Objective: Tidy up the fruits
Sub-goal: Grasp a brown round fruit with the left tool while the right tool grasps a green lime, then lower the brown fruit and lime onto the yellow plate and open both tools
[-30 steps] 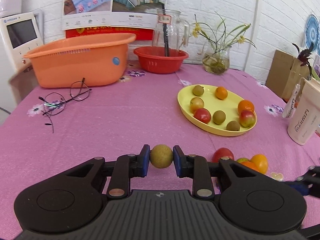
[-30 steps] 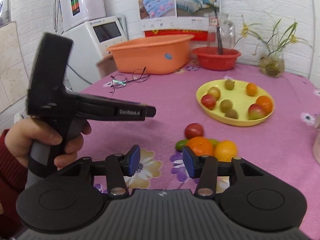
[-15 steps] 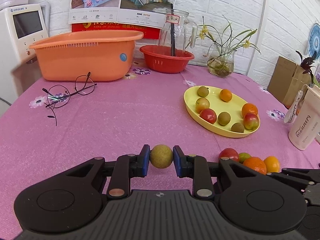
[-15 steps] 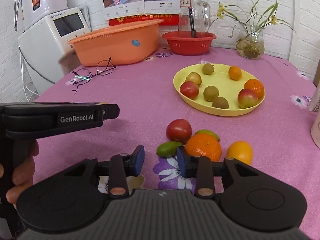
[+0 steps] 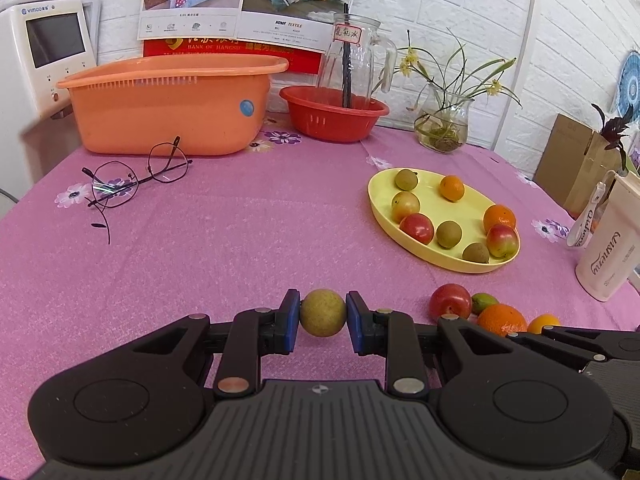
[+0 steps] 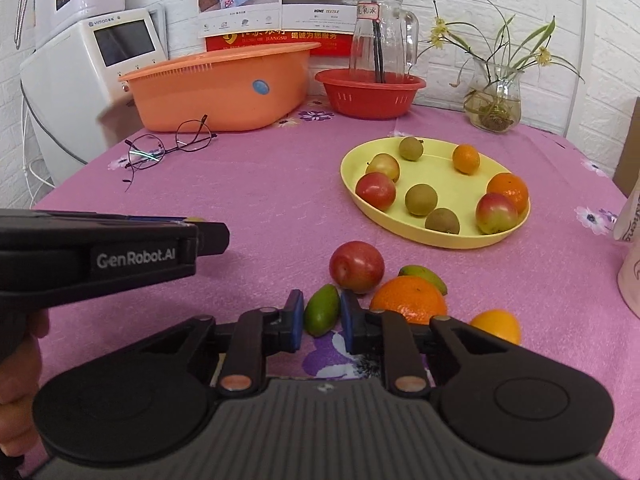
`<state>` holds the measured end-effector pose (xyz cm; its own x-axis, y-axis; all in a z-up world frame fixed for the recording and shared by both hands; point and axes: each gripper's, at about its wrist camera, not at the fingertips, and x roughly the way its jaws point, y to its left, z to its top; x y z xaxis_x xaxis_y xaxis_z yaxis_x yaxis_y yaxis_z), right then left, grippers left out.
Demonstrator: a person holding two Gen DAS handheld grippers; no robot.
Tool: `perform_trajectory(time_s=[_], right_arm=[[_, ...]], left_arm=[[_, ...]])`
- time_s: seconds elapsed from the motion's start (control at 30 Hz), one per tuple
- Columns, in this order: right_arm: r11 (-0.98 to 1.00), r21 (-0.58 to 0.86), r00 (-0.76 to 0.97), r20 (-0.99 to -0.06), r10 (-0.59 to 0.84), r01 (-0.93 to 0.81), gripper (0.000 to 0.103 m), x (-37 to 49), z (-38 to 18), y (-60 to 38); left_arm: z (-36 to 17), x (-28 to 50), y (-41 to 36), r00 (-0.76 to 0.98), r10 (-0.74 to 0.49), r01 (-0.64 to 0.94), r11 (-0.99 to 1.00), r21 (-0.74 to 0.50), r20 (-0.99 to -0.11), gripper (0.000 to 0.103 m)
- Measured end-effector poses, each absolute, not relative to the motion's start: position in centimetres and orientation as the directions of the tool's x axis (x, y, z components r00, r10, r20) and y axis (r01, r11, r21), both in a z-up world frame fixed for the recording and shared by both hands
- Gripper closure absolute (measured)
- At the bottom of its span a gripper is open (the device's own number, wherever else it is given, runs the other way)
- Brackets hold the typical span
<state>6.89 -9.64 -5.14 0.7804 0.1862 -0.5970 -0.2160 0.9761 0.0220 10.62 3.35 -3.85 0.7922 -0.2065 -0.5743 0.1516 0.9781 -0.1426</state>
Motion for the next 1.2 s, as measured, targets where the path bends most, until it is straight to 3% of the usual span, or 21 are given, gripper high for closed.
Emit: perform_trajectory(time_s=[0.17,0.5,1.2], right_arm=[[0.97,0.051,0.774,-0.593,0.222,-0.239,0.04,5.9,-4.6,-10.8],[0.959,0.124,0.819,-0.499,0.282,-0.254,0.04,3.9,-1.5,-13.3],[0.972,0.18,0.887,-0.41,0.212,-0.149,0.04,3.8,1.1,-18.3]], left_arm=[[-3.8,10.5,3.3,0.794,-0.206,0.151,0.978,-0.143,-0.572,0.08],[-2.6,9.7,2.0,0.803,-0.222,0.182,0.975,-0.127,-0.553,0.08],[0.1,9.3,-1.2,0.809,-0.276,0.271,0.959,-0.088,-0.519,0.08]])
